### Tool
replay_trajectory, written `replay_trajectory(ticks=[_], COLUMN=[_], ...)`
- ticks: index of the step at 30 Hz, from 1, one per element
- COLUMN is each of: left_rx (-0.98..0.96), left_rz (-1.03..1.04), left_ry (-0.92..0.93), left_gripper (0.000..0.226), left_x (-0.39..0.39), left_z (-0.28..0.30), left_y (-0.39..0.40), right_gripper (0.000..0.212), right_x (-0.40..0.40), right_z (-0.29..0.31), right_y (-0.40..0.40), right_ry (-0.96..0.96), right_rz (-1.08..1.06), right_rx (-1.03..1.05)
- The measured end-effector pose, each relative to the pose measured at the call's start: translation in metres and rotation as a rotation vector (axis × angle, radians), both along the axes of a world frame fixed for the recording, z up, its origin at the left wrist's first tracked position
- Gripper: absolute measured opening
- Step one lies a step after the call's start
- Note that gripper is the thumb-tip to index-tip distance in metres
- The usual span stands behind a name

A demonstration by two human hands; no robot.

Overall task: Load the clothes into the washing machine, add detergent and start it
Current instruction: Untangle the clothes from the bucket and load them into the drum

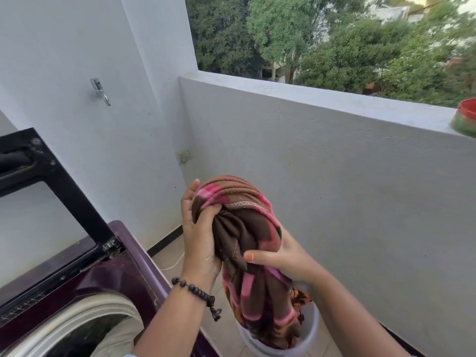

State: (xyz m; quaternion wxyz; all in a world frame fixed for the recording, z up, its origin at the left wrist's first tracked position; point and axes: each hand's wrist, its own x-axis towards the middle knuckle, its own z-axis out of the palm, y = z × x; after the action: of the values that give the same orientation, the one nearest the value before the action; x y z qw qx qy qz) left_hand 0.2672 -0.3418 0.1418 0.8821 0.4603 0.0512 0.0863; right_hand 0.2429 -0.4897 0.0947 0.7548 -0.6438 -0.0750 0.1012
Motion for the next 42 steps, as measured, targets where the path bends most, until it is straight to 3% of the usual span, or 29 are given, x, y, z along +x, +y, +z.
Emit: replay_trajectory(ticks=[3, 8, 12, 15, 18, 23, 26, 30, 34, 42], left_rx=[0.095, 0.335, 0.859, 1.335, 1.534, 1.355, 1.284, 1.228, 1.103, 0.523], left_rz=[-0.111, -0.477, -0.537, -0.576, -0.711, -0.515, -0.411, -0.292, -0.122, 0.143], left_ry=[-0.006, -0.017, -0.106, -0.182, -0.212, -0.377, -0.444, -0.533, -0.57, -0.531], left_gripper=[0.054, 0.098, 0.13, 0.137, 0.136, 0.082, 0.065, 0.06, 0.058, 0.05], left_x=[-0.003, -0.01, -0.007, -0.003, 0.004, 0.008, 0.008, 0.01, 0.014, 0.017], left_z=[-0.011, -0.016, 0.012, 0.039, 0.046, 0.049, 0.067, 0.1, 0.137, 0.187], left_y=[0.006, 0.035, 0.052, 0.045, 0.03, 0.025, 0.024, 0.017, 0.013, 0.012], right_gripper=[0.065, 0.062, 0.055, 0.04, 0.043, 0.063, 0.083, 0.106, 0.105, 0.123], right_x=[0.005, 0.013, 0.017, 0.02, 0.023, 0.024, 0.025, 0.031, 0.037, 0.023], right_z=[0.003, 0.021, 0.044, 0.059, 0.071, 0.079, 0.09, 0.112, 0.126, 0.118], right_y=[-0.013, -0.04, -0.053, -0.048, -0.039, -0.047, -0.055, -0.069, -0.072, -0.055], right_ry=[-0.003, -0.138, -0.34, -0.527, -0.661, -0.668, -0.557, -0.439, -0.465, -0.569], right_rz=[-0.127, -0.16, -0.098, 0.013, 0.043, -0.038, 0.041, 0.158, 0.137, 0.021], right_rx=[-0.013, -0.214, -0.533, -0.783, -0.946, -0.767, -0.67, -0.572, -0.415, -0.324])
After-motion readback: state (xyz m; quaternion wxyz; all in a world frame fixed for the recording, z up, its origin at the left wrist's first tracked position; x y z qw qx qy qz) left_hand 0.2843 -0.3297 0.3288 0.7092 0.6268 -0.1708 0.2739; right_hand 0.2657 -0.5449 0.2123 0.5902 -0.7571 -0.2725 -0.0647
